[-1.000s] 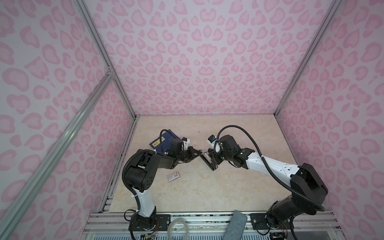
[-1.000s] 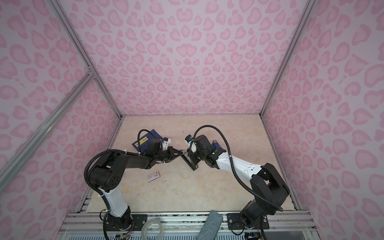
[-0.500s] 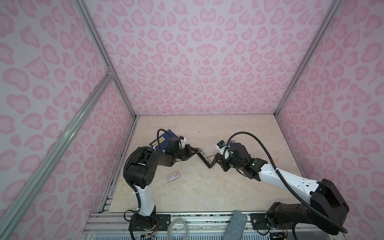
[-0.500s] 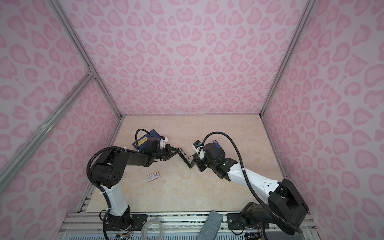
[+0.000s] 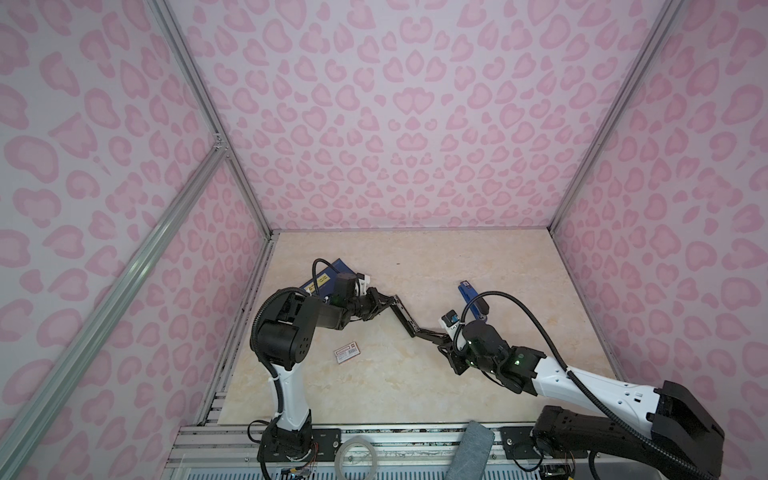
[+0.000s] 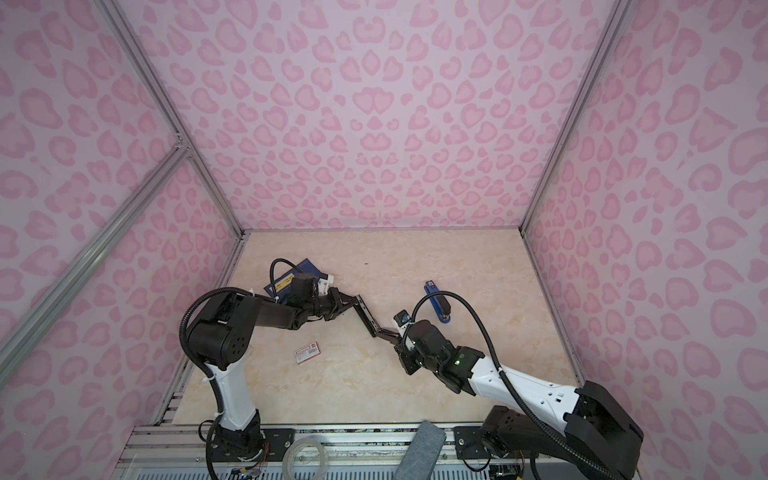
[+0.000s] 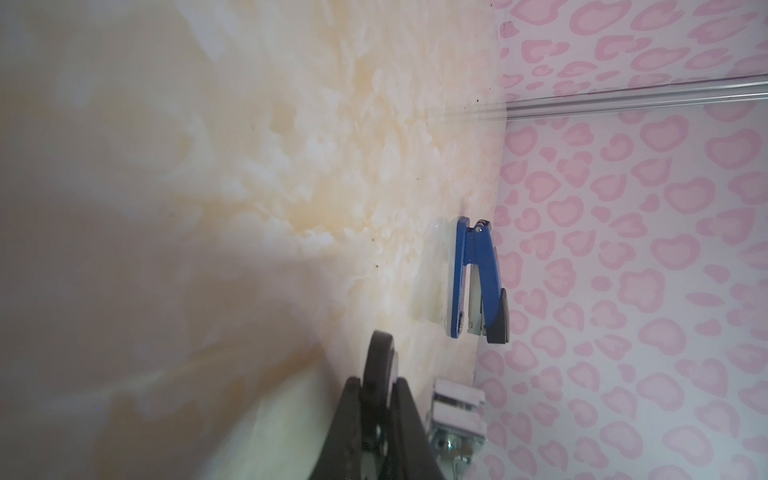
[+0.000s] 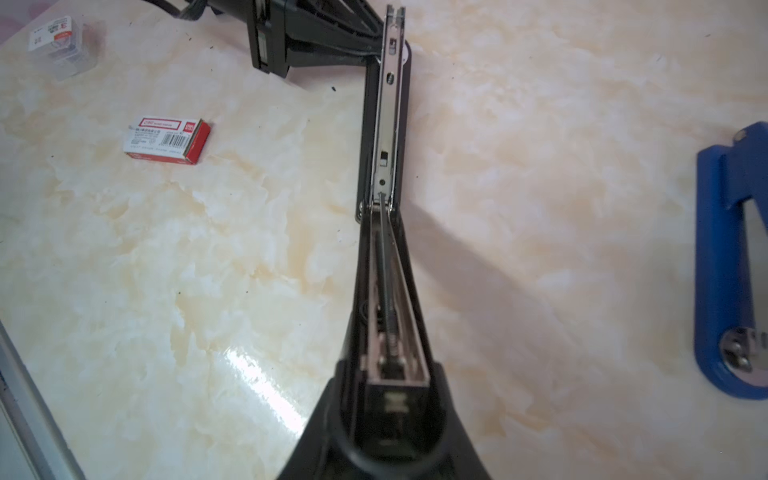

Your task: Load the staples into the stapler

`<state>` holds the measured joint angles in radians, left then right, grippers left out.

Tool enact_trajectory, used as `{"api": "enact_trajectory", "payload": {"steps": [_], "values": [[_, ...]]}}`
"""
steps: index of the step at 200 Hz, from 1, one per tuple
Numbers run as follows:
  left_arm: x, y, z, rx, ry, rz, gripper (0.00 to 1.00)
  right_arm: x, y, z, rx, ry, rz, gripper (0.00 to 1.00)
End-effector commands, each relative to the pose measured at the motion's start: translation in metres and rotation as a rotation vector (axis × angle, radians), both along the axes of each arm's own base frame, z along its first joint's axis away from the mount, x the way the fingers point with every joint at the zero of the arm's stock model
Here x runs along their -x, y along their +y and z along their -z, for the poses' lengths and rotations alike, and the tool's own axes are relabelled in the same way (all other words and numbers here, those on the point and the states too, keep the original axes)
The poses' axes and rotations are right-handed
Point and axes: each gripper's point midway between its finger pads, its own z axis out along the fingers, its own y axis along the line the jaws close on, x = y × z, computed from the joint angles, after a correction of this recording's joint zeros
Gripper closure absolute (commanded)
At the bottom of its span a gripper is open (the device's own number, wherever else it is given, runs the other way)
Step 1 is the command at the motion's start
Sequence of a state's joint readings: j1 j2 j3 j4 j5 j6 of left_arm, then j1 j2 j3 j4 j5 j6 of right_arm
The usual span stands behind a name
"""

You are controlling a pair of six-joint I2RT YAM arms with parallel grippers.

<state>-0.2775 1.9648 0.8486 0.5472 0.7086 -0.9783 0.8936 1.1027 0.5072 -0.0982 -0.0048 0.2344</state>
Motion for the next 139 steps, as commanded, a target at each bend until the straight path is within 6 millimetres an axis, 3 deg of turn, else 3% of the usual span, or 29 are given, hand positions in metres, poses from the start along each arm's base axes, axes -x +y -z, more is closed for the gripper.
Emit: {"api": "enact_trajectory", "payload": {"steps": [1,53,75,117,139], "values": [[-0.028,0.021,0.006,-0.089,-0.056,-0.135,0.96,0.003,-0.014,0.006,0.043,-0.043,0.093,1.00],[-0.033,0.022,0.003,-0.069,-0.074,-0.141,0.96,0.020,-0.012,0.019,0.069,-0.065,0.107,0.99],[-0.033,0.020,0.001,-0.054,-0.083,-0.137,0.96,0.019,-0.008,0.018,0.070,-0.062,0.107,0.92],[-0.032,0.018,-0.006,-0.026,-0.116,-0.130,0.96,0.008,-0.007,-0.022,-0.036,-0.121,0.182,0.73],[-0.033,0.017,-0.009,-0.012,-0.128,-0.131,0.96,0.001,-0.008,-0.049,-0.152,-0.097,0.209,0.58]]}}
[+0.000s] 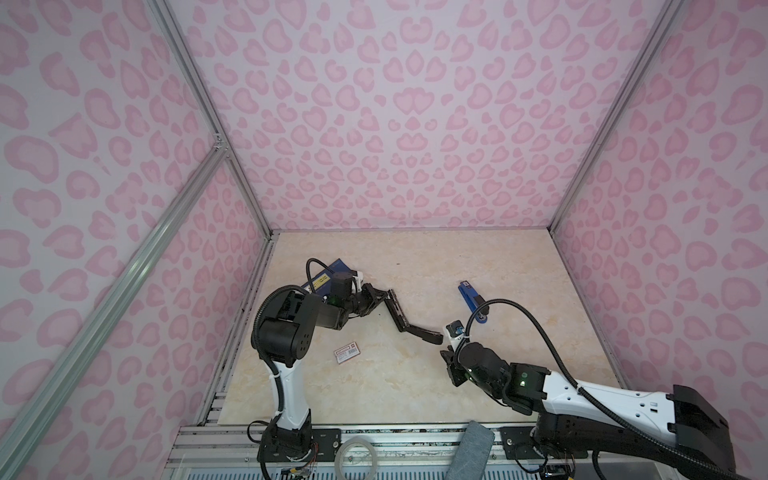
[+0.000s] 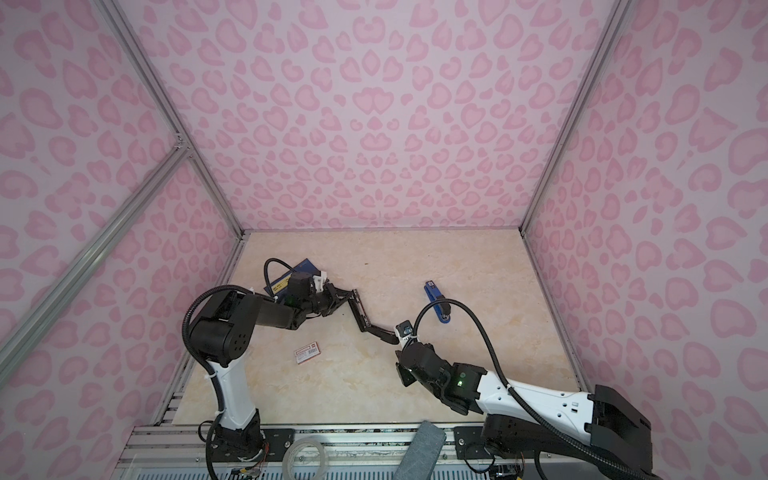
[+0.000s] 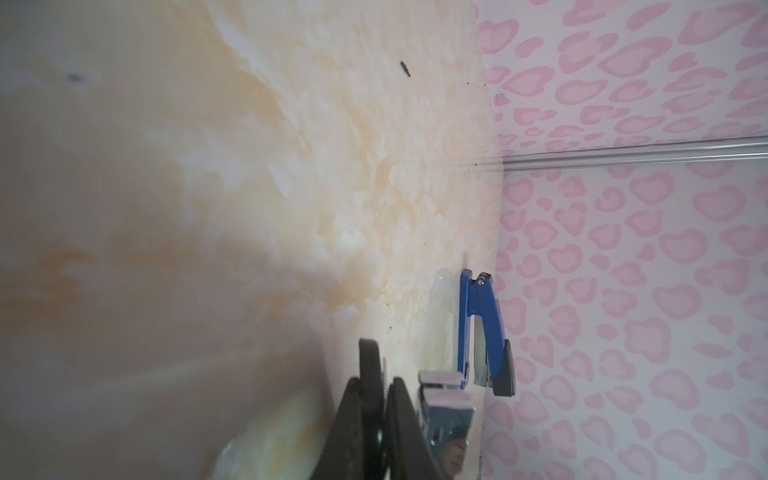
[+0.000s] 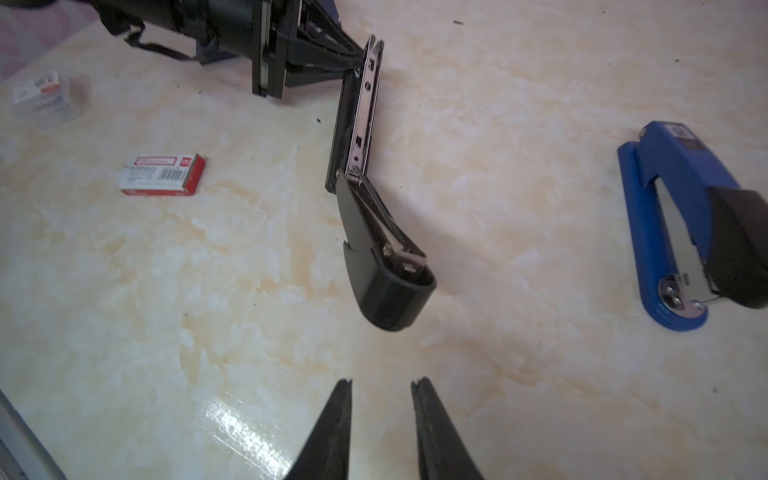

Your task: Load the staples into the stapler

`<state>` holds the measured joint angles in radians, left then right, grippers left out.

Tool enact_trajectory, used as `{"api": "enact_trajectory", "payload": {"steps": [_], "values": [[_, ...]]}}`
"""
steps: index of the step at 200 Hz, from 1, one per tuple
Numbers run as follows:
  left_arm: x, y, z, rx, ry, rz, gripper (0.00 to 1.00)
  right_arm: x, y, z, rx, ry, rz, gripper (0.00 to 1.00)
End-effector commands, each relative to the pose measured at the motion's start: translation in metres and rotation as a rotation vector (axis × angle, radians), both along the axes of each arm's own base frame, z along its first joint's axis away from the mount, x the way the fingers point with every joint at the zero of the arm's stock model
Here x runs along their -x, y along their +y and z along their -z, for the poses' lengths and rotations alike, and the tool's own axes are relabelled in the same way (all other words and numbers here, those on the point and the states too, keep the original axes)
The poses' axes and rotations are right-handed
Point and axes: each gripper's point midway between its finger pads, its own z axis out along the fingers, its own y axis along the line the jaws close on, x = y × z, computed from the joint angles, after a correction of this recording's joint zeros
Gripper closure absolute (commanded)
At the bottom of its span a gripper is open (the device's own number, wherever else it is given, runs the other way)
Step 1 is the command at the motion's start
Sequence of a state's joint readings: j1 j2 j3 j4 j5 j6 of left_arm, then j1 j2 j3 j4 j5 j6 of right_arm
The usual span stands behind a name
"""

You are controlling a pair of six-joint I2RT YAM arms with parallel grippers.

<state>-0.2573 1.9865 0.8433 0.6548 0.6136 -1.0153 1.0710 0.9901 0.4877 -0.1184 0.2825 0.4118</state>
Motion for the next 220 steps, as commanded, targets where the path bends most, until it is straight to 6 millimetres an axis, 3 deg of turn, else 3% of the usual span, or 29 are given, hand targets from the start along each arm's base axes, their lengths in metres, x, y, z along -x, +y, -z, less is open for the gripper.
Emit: {"api": "enact_trajectory", "payload": {"steps": [1,21,41,77,116,173,220], "values": [[-0.007,0.001,-0.007,0.000,-0.064,-0.016,0.96,-0.010,-0.005,-0.021,-0.102,0.015,0.053,0.58],[-0.007,0.000,-0.010,0.017,-0.076,-0.014,0.96,-0.019,-0.006,-0.029,-0.170,0.101,0.065,0.51],[-0.006,0.000,-0.012,0.031,-0.089,-0.015,0.96,-0.023,0.005,-0.033,-0.174,0.186,0.033,0.47],[-0.004,-0.001,-0.017,0.058,-0.115,-0.018,0.96,-0.024,0.033,-0.019,-0.100,0.367,-0.031,0.44],[-0.001,-0.002,-0.016,0.071,-0.117,-0.014,0.96,-0.038,0.041,-0.005,-0.023,0.437,-0.012,0.44],[0.001,-0.002,-0.016,0.082,-0.123,-0.015,0.96,-0.056,0.031,0.020,0.110,0.458,0.050,0.44],[0.003,-0.001,-0.016,0.090,-0.129,-0.022,0.96,-0.045,0.032,0.043,0.163,0.502,0.015,0.54]]}}
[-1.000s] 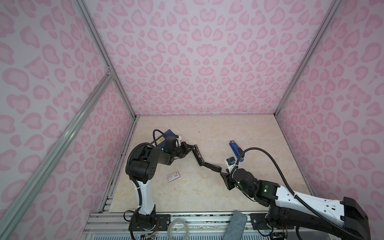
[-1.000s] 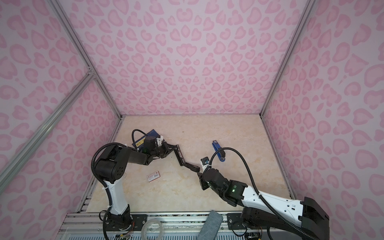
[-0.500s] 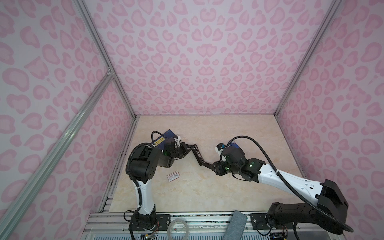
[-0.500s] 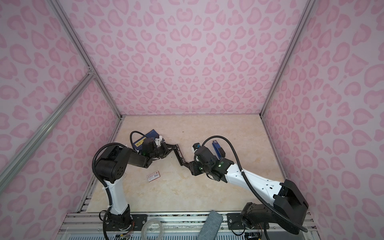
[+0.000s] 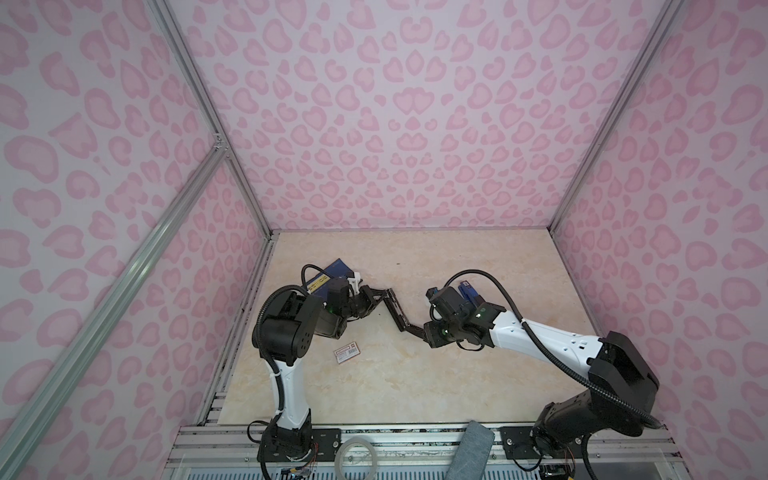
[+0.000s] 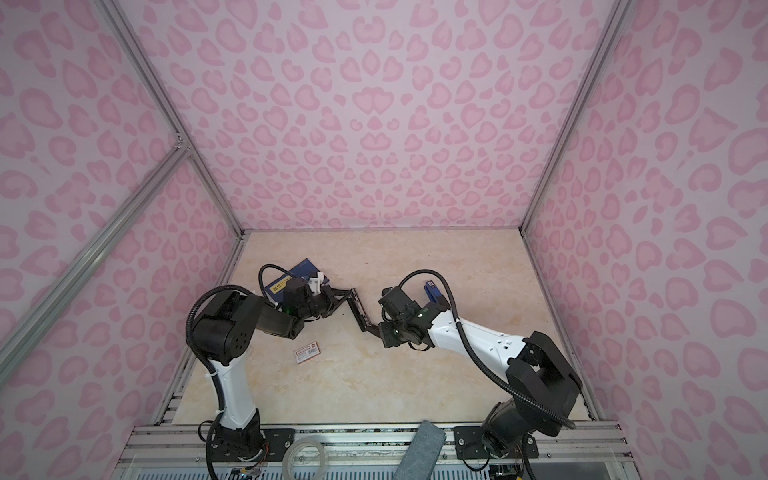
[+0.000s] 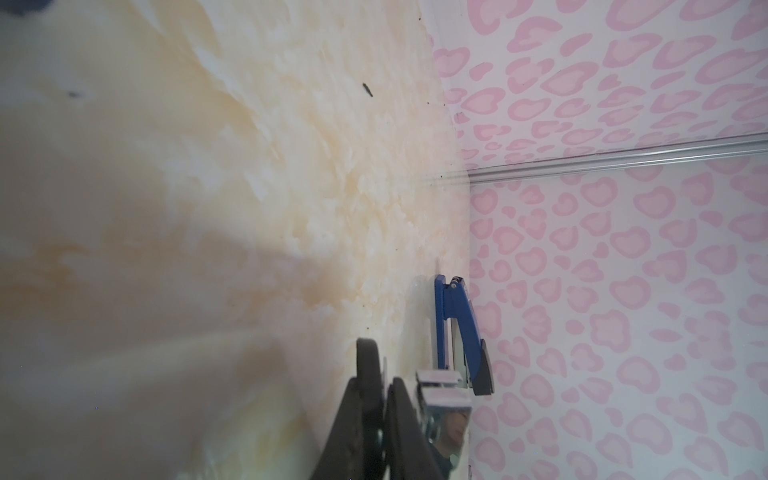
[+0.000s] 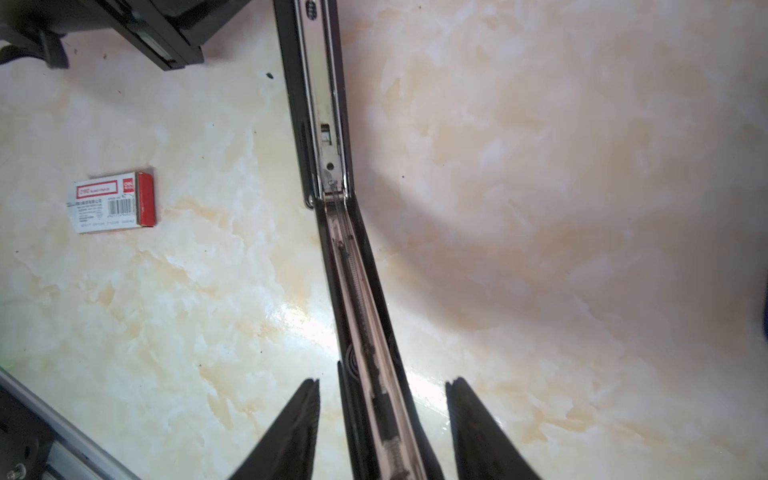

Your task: Load the staples into the stapler

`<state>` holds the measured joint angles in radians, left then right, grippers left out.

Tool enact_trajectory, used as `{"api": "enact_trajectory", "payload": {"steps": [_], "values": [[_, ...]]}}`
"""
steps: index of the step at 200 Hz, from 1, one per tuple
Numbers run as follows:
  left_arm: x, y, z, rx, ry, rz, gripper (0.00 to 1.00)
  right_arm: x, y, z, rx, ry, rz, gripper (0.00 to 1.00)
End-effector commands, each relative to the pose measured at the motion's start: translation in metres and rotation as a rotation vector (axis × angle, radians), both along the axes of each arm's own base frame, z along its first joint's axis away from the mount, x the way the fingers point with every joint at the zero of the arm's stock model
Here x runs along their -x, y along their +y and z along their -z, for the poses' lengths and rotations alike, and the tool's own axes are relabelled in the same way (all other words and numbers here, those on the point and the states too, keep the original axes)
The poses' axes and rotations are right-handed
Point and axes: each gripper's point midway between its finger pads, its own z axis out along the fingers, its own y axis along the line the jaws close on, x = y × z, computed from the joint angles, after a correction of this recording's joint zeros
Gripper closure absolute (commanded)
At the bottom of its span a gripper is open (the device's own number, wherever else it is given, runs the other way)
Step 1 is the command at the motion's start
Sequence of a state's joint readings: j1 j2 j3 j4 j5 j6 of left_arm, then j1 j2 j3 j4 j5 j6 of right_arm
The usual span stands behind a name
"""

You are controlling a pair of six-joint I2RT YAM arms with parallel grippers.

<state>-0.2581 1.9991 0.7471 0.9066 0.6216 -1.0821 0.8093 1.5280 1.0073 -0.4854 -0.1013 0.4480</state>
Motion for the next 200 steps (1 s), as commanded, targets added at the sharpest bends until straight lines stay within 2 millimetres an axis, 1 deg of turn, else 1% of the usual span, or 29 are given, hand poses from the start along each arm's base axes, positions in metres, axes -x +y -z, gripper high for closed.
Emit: {"api": "enact_trajectory", "payload": {"steps": [1,37,53,68,84,98,107,145,175,200], "values": [[-0.003,-0.001,-0.006,0.014,-0.042,-0.004,0.96,0.010,-0.003,0.015,0.044,0.027,-0.035,0.55],[-0.002,0.000,-0.005,0.017,-0.043,-0.010,0.96,0.027,0.007,0.032,0.043,0.063,-0.065,0.54],[-0.002,0.000,-0.003,0.019,-0.039,-0.011,0.96,0.030,0.009,0.040,0.062,0.065,-0.070,0.61],[-0.001,0.000,-0.001,0.023,-0.035,-0.013,0.96,0.030,0.010,0.045,0.079,0.059,-0.076,0.62],[0.000,0.001,0.000,0.026,-0.032,-0.015,0.96,0.030,0.012,0.050,0.093,0.049,-0.079,0.60],[0.001,0.001,0.002,0.027,-0.030,-0.015,0.96,0.027,0.013,0.054,0.093,0.043,-0.072,0.55],[0.001,0.001,0.002,0.027,-0.028,-0.016,0.96,0.027,0.013,0.055,0.094,0.041,-0.071,0.54],[0.004,0.001,0.003,0.032,-0.026,-0.016,0.96,0.014,0.023,0.048,0.069,-0.004,-0.060,0.49],[0.006,0.000,0.003,0.036,-0.025,-0.012,0.96,-0.006,0.041,0.037,0.034,-0.051,-0.065,0.48],[0.007,-0.001,0.003,0.037,-0.025,-0.010,0.96,-0.028,0.053,0.031,0.012,-0.084,-0.055,0.47]]}}
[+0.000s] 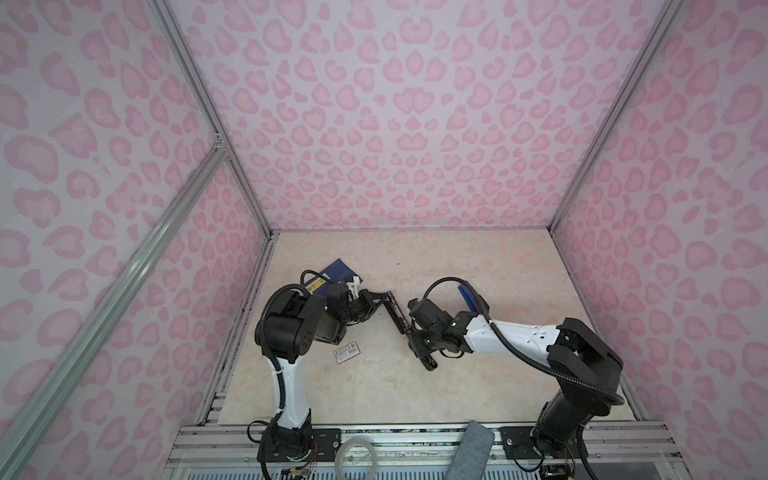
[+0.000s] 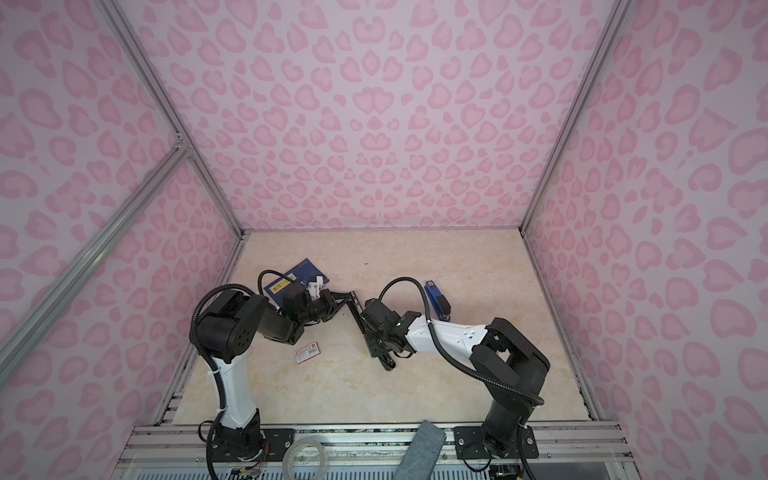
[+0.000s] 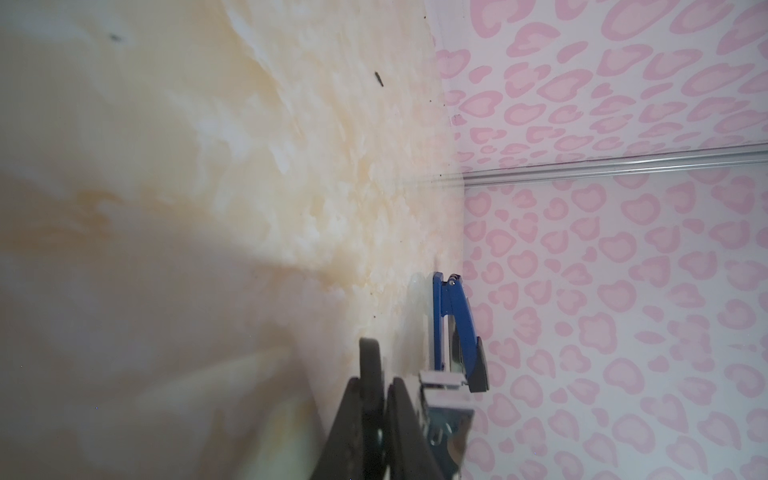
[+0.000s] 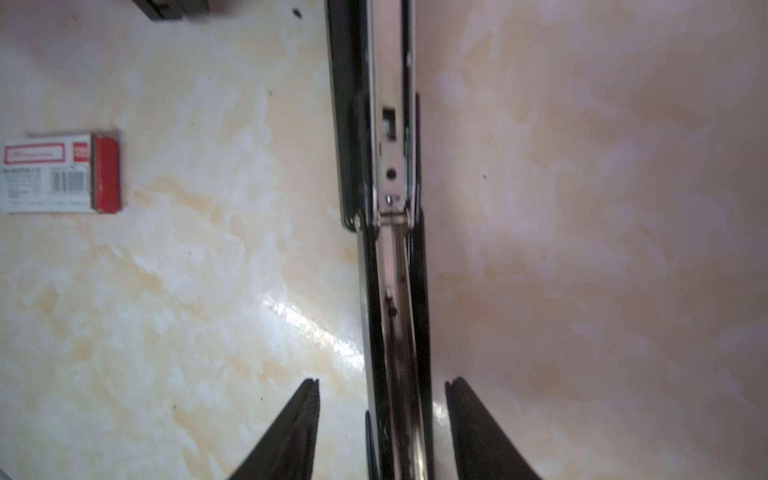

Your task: Load the staples into the stapler

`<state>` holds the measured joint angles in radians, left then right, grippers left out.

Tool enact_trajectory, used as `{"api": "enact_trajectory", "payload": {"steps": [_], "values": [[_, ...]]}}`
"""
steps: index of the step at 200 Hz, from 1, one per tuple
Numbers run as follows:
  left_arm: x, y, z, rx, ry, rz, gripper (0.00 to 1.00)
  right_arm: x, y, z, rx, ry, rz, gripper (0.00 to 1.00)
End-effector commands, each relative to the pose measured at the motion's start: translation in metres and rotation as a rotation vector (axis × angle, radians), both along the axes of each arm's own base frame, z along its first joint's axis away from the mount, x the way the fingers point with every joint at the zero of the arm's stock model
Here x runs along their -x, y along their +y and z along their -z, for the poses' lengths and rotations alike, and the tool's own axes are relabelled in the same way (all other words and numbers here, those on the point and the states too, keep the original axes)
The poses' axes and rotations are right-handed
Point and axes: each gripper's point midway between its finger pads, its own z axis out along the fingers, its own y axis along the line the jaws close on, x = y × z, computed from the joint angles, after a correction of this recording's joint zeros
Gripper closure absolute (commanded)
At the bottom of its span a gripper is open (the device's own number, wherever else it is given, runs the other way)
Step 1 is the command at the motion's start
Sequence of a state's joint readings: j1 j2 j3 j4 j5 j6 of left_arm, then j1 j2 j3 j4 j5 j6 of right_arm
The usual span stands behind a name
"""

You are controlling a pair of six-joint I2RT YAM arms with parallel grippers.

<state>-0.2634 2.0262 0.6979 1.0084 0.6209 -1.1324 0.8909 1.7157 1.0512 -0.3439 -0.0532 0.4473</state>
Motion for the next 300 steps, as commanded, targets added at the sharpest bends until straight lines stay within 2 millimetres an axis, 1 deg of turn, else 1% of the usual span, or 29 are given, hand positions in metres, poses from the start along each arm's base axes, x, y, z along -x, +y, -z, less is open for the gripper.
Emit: {"api": "enact_trajectory", "payload": {"steps": [1,26,45,81,90,107,114,131,150,154,156,159,163,180,204,231,242,249,263,277,300], "values": [[-0.002,-0.001,-0.005,0.003,-0.037,0.002,0.96,-0.023,0.010,-0.005,-0.021,-0.052,0.005,0.47],[-0.001,-0.002,-0.004,0.003,-0.035,0.002,0.96,-0.039,0.017,-0.001,-0.007,-0.054,0.000,0.47],[0.000,-0.002,-0.004,0.003,-0.033,0.003,0.96,-0.044,0.021,0.007,0.013,-0.048,-0.011,0.49],[0.002,-0.002,-0.004,0.002,-0.030,0.002,0.95,-0.046,0.022,0.020,0.034,-0.032,-0.018,0.60],[0.002,-0.002,-0.003,0.000,-0.028,0.003,0.94,-0.046,0.021,0.022,0.038,-0.030,-0.020,0.65],[0.002,-0.002,-0.003,-0.001,-0.026,0.003,0.88,-0.048,0.019,0.025,0.057,-0.031,-0.025,0.74],[0.002,-0.002,-0.003,0.000,-0.025,0.004,0.85,-0.049,0.017,0.025,0.071,-0.033,-0.026,0.77],[0.001,-0.002,-0.004,0.001,-0.025,0.005,0.77,-0.050,0.014,0.026,0.098,-0.040,-0.035,0.80],[0.001,-0.001,-0.006,0.000,-0.022,0.003,0.66,-0.052,0.010,0.026,0.120,-0.048,-0.040,0.81],[0.000,0.000,-0.006,-0.001,-0.023,0.002,0.65,-0.052,0.009,0.026,0.124,-0.049,-0.041,0.81],[0.000,0.000,-0.007,-0.001,-0.024,0.002,0.65,-0.053,0.009,0.027,0.126,-0.050,-0.041,0.81],[0.001,0.001,-0.007,-0.002,-0.024,0.001,0.60,-0.052,0.008,0.027,0.130,-0.050,-0.042,0.81],[0.000,0.002,-0.008,-0.002,-0.023,-0.002,0.58,-0.053,0.007,0.027,0.135,-0.051,-0.041,0.81],[0.001,0.006,-0.008,-0.009,-0.018,-0.012,0.53,-0.054,0.002,0.029,0.151,-0.053,-0.041,0.81],[0.001,0.015,-0.007,-0.015,-0.002,-0.032,0.51,-0.055,-0.001,0.029,0.167,-0.058,-0.046,0.81],[0.005,0.021,-0.010,-0.044,0.007,-0.035,0.49,-0.056,0.000,0.029,0.172,-0.062,-0.069,0.79],[0.007,0.023,-0.012,-0.067,0.005,-0.033,0.49,-0.058,0.000,0.027,0.174,-0.067,-0.068,0.74],[0.008,0.024,-0.014,-0.081,0.006,-0.033,0.49,-0.058,0.001,0.025,0.173,-0.069,-0.069,0.68],[0.010,0.026,-0.016,-0.104,0.006,-0.032,0.48,-0.059,0.000,0.020,0.171,-0.076,-0.067,0.60],[0.011,0.027,-0.017,-0.130,0.012,-0.023,0.48,-0.057,-0.002,0.014,0.172,-0.074,-0.068,0.57],[0.009,0.028,-0.021,-0.175,0.014,-0.011,0.48,-0.051,-0.007,0.000,0.157,-0.072,-0.064,0.55]]}}
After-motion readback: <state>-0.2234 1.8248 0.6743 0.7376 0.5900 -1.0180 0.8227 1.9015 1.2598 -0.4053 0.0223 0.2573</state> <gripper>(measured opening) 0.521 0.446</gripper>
